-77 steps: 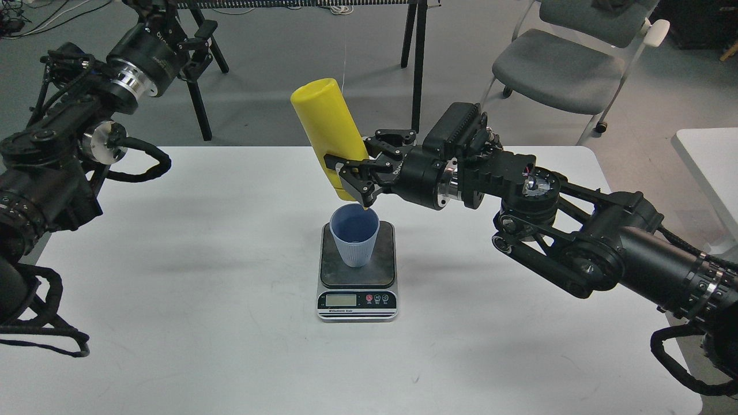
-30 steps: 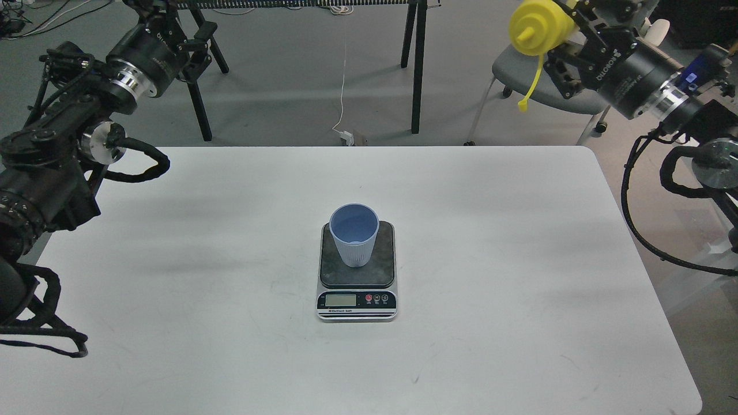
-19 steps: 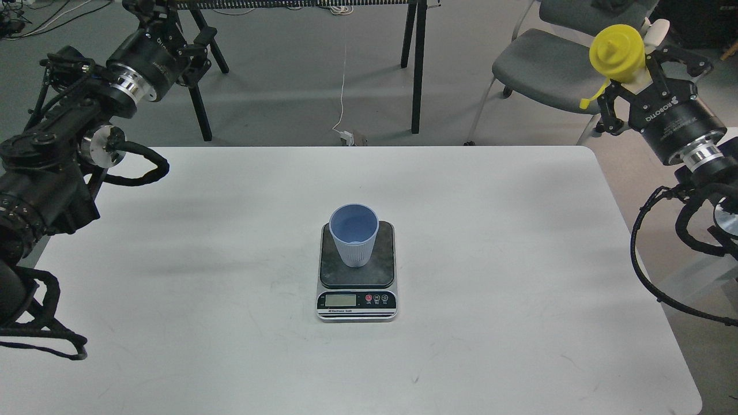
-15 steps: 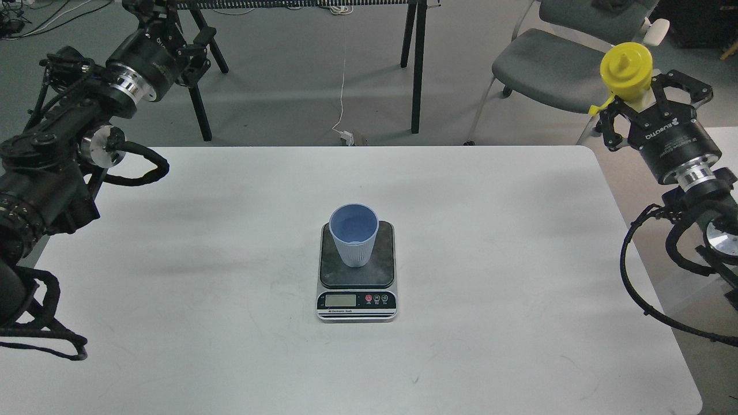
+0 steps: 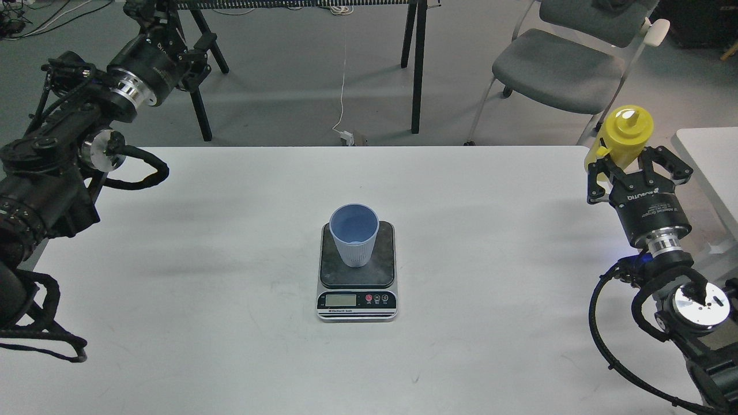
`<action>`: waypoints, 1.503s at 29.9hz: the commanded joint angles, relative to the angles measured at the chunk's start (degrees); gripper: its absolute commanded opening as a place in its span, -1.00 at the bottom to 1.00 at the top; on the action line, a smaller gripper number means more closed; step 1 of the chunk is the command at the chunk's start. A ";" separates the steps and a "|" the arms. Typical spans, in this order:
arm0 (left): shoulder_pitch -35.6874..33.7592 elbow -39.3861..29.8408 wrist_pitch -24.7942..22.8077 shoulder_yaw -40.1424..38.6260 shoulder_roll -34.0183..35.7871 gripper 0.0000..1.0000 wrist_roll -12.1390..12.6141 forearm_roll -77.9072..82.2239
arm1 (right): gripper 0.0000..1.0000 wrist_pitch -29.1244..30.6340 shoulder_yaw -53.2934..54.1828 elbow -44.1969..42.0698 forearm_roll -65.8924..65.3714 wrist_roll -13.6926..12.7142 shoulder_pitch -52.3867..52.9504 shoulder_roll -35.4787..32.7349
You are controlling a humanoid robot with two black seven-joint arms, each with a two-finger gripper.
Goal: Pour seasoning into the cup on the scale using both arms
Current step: 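Lower the yellow bottle onto the table and open the right gripper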
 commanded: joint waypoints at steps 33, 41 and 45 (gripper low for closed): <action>-0.08 0.00 0.00 3.14 0.04 0.86 0.00 0.88 | -0.03 0.01 3.32 -4.25 -0.44 1.38 -10.49 13.92; -0.17 0.00 0.00 3.14 -0.13 0.86 0.00 0.88 | 0.81 0.01 2.96 -4.07 -0.44 1.30 -10.49 13.92; -0.17 0.00 0.00 3.14 0.04 0.86 0.00 0.80 | 0.90 0.01 2.70 -3.99 -0.44 1.30 -10.49 13.92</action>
